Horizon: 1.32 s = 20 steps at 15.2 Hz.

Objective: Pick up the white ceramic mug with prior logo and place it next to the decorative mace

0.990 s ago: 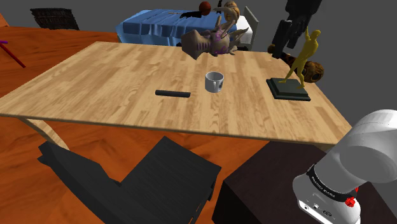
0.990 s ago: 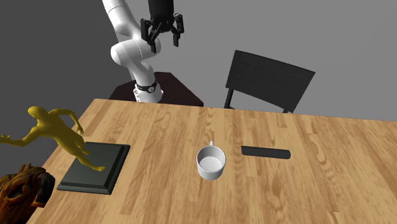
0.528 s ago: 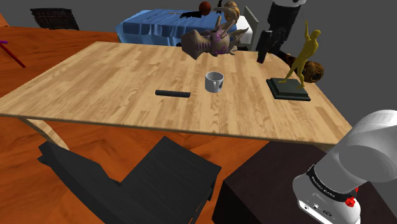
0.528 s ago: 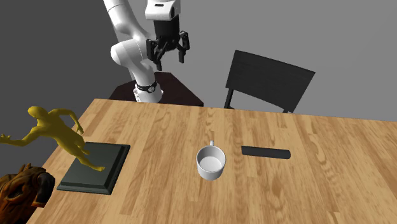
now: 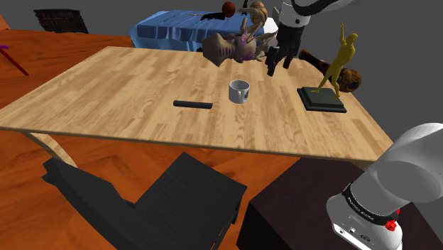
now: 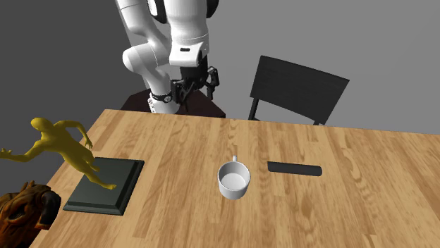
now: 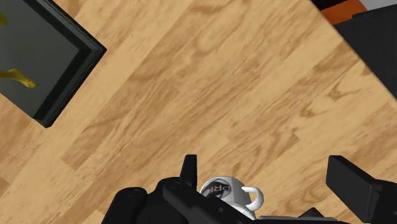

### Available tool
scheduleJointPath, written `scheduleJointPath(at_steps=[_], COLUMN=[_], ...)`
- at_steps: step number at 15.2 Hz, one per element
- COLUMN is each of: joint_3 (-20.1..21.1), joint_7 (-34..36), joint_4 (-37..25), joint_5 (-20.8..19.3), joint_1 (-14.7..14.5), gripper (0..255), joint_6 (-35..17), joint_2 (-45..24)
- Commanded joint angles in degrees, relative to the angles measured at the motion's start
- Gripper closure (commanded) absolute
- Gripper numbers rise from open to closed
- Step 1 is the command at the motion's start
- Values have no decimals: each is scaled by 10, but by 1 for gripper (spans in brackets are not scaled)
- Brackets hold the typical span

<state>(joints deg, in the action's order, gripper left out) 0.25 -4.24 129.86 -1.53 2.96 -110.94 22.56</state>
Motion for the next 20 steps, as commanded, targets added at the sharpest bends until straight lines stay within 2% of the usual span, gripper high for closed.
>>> scheduleJointPath(at_steps=[1,10,18,20], joint_3=[-6,-27,-32,-32], joint_7=[-4,-28,-53,-54], joint_4=[-15,-111,-250,-250], joint_5=[3,33,71,72], joint_1=[3,12,28,29], gripper=[0,0,0,0], joint_6=[-27,-123,-161,-167], joint_2=[-39,-226,-400,-406])
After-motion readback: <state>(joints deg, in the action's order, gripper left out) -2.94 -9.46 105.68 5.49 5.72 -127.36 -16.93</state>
